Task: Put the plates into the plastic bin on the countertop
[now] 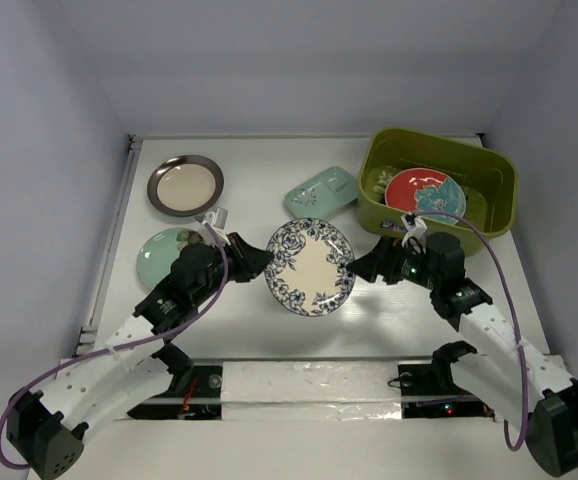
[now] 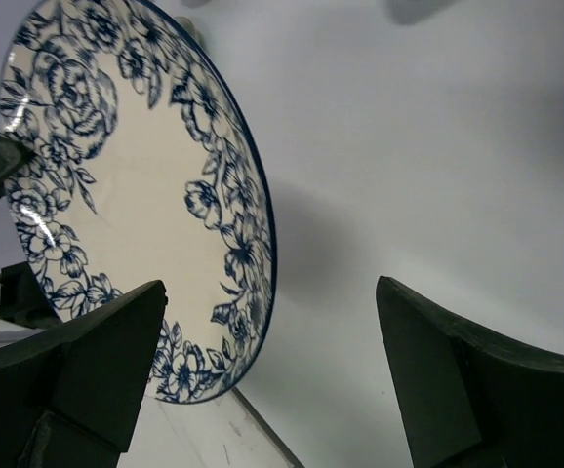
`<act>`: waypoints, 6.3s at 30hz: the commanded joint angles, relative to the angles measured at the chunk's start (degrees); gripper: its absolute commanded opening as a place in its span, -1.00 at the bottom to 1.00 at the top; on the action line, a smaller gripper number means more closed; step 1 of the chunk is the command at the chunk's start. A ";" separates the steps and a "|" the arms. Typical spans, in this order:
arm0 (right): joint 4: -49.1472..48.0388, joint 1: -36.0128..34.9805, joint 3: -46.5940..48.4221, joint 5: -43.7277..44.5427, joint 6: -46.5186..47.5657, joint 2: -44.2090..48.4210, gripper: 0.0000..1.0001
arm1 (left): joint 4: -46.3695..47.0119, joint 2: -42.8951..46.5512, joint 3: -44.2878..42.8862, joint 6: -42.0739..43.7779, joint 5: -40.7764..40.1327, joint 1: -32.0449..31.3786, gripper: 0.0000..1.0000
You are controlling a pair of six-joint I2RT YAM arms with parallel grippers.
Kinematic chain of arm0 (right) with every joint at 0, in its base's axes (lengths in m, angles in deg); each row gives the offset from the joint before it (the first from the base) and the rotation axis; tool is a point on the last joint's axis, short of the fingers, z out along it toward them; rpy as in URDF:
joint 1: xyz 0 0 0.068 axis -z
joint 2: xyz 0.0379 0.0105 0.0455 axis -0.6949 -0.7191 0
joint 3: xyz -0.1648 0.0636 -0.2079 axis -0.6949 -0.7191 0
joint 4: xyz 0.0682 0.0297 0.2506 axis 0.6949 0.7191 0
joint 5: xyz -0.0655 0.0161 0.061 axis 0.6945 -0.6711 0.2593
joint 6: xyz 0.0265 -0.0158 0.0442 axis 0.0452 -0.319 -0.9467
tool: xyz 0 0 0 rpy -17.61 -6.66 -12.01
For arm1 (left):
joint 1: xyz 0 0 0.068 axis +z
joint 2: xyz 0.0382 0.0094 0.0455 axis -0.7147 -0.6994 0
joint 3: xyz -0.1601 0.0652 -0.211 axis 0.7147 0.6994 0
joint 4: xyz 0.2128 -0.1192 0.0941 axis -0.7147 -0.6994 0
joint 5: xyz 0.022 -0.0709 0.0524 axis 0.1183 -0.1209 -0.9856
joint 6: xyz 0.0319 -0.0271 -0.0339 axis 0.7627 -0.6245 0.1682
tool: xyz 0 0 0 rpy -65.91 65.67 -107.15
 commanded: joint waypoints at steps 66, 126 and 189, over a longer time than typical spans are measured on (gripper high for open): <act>6.45 35.59 36.66 27.40 -2.22 -36.32 -0.66 | -21.23 27.24 -13.24 20.04 -24.03 0.62 0.59; -23.96 -36.39 69.65 16.06 -29.82 -92.32 -1.00 | -22.37 28.73 -13.24 19.34 -26.85 0.62 -0.51; -3.13 37.53 26.47 21.61 -5.20 -32.72 0.21 | -14.48 13.27 -9.91 8.54 -19.65 1.14 -0.03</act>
